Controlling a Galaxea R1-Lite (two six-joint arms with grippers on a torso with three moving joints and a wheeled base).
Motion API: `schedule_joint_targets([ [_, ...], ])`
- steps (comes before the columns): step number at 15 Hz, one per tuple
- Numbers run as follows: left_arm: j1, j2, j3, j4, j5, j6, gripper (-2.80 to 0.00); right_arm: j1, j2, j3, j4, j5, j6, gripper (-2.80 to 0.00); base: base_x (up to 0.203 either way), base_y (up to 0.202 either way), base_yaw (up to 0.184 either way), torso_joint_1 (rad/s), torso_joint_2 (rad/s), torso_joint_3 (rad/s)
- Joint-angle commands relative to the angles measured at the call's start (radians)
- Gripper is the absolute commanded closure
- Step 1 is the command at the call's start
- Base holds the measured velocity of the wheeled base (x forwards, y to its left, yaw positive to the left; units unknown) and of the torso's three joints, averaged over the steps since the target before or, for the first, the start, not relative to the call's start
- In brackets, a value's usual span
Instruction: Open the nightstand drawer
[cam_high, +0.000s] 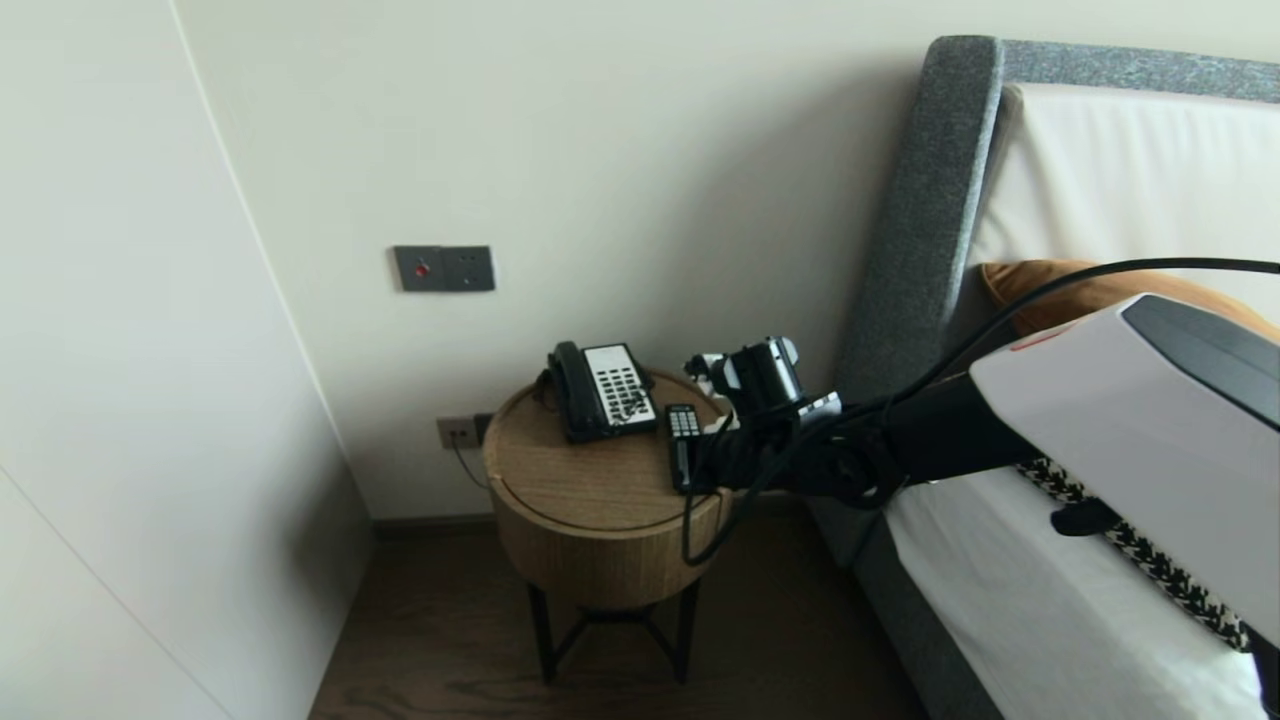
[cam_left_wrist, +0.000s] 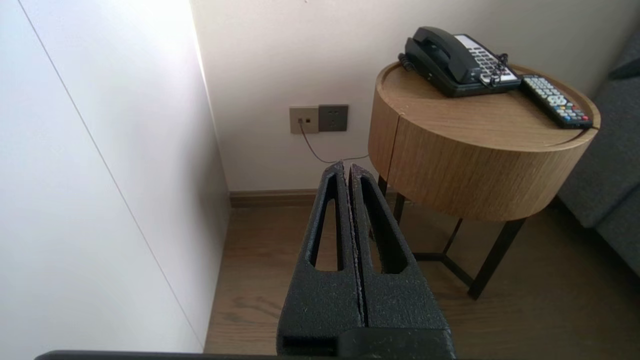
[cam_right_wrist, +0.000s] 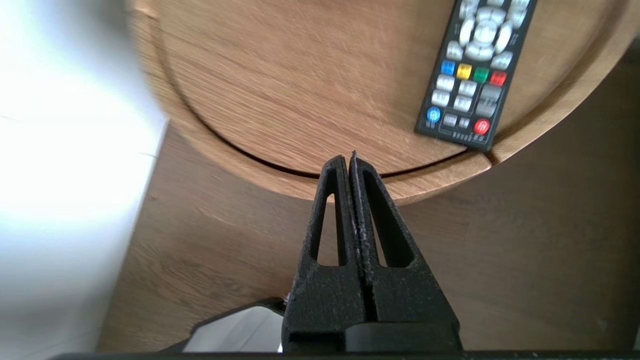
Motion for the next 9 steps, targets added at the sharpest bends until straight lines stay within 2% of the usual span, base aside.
schedule_joint_targets([
  [1, 0.0, 0.0, 0.0, 0.0, 0.0, 0.0, 0.0, 0.001, 0.078, -0.018, -0.01, -0.001, 0.004, 0.0, 0.0, 0.0, 0.0, 0.0, 0.0, 0.0],
  [3, 0.0, 0.0, 0.0, 0.0, 0.0, 0.0, 0.0, 0.001, 0.107, -0.049, -0.046, -0.013, 0.035, 0.0, 0.0, 0.0, 0.0, 0.0, 0.0, 0.0],
  [9, 0.0, 0.0, 0.001, 0.0, 0.0, 0.0, 0.0, 0.013, 0.162, -0.059, -0.048, -0.016, 0.045, 0.0, 0.0, 0.0, 0.0, 0.0, 0.0, 0.0],
])
